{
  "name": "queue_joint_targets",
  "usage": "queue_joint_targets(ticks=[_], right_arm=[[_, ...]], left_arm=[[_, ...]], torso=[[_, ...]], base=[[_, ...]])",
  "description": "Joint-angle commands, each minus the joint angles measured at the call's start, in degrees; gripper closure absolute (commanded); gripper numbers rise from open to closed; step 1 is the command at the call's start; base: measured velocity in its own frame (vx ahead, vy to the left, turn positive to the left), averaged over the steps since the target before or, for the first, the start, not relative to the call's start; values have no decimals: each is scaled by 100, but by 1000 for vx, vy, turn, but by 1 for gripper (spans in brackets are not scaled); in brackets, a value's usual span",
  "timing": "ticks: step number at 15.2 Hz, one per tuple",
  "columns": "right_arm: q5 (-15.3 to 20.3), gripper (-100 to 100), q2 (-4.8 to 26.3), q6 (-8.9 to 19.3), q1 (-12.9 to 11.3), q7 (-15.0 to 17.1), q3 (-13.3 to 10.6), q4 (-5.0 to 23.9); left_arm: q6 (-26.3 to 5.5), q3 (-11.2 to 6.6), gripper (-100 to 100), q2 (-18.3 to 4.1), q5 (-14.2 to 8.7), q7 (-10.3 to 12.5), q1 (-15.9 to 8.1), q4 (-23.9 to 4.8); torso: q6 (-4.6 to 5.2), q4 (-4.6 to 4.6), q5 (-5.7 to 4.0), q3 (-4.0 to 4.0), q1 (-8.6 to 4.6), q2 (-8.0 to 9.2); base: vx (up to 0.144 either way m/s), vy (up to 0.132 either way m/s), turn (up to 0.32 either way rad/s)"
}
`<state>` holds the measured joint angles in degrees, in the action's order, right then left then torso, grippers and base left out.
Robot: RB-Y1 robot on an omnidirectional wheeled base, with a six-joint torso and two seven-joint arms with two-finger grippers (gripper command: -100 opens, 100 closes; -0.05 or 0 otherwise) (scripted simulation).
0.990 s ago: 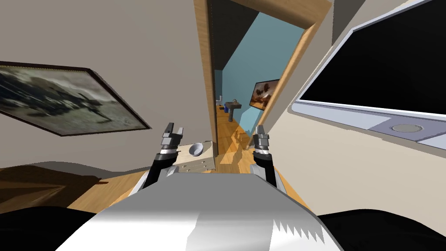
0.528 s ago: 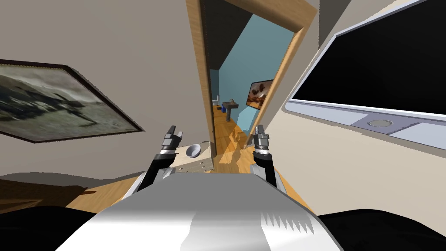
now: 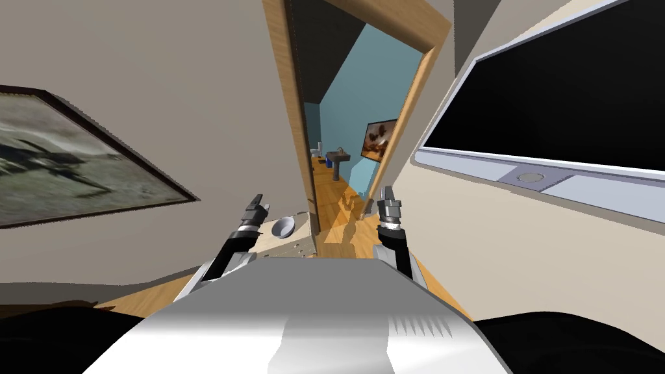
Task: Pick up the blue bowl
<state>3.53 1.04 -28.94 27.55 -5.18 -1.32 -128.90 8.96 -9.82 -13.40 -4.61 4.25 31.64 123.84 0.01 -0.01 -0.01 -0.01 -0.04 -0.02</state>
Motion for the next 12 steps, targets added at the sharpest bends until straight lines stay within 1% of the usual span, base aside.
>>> queue_joint_targets(ticks=[1, 3, 4, 6, 7, 8, 9, 10, 11, 12], right_arm=[[0, 0, 0, 0, 0, 0, 0, 0], [0, 0, 0, 0, 0, 0, 0, 0], [0, 0, 0, 0, 1, 0, 0, 0], [0, 0, 0, 0, 0, 0, 0, 0], [0, 0, 0, 0, 0, 0, 0, 0], [0, 0, 0, 0, 0, 0, 0, 0], [0, 0, 0, 0, 0, 0, 0, 0], [0, 0, 0, 0, 0, 0, 0, 0], [0, 0, 0, 0, 0, 0, 0, 0], [0, 0, 0, 0, 0, 0, 0, 0]], left_arm=[[-286, -66, -100, -27, -57, -7, -45, -85], [-346, -66, -100, -27, -57, -7, -45, -85], [-554, -156, -100, -59, -142, -10, -27, -198], [-659, -156, -100, -59, -142, -10, -27, -198], [-840, -248, -100, -86, -228, -13, -10, -315], [-968, -248, -100, -86, -228, -13, -10, -315], [-978, -248, -100, -86, -228, -13, -10, -315], [-1169, -342, -100, -107, -316, -17, 8, -434], [-1270, -342, -100, -107, -316, -17, 8, -434], [-1303, -342, -100, -107, -316, -17, 8, -434]], torso=[[0, 0, 0, 0, 0, 0], [-1, 0, 0, 0, 1, -1], [-2, 0, 0, 0, 2, 0], [0, 0, 0, 0, 1, 0], [-1, 0, 0, 0, 2, 0], [1, 0, 0, 0, 2, 0], [0, 0, 0, 0, 1, -1], [-2, 0, 0, 0, 2, -1], [0, 0, 0, -1, 1, -1], [0, 0, 0, -1, 0, -1]], base=[[6, -13, -122], [2, -3, -23], [5, -8, -125], [5, -8, -88], [5, -10, -127], [7, -10, -138], [6, -6, -40], [10, -10, -112], [11, -10, -131], [7, -6, -48]])
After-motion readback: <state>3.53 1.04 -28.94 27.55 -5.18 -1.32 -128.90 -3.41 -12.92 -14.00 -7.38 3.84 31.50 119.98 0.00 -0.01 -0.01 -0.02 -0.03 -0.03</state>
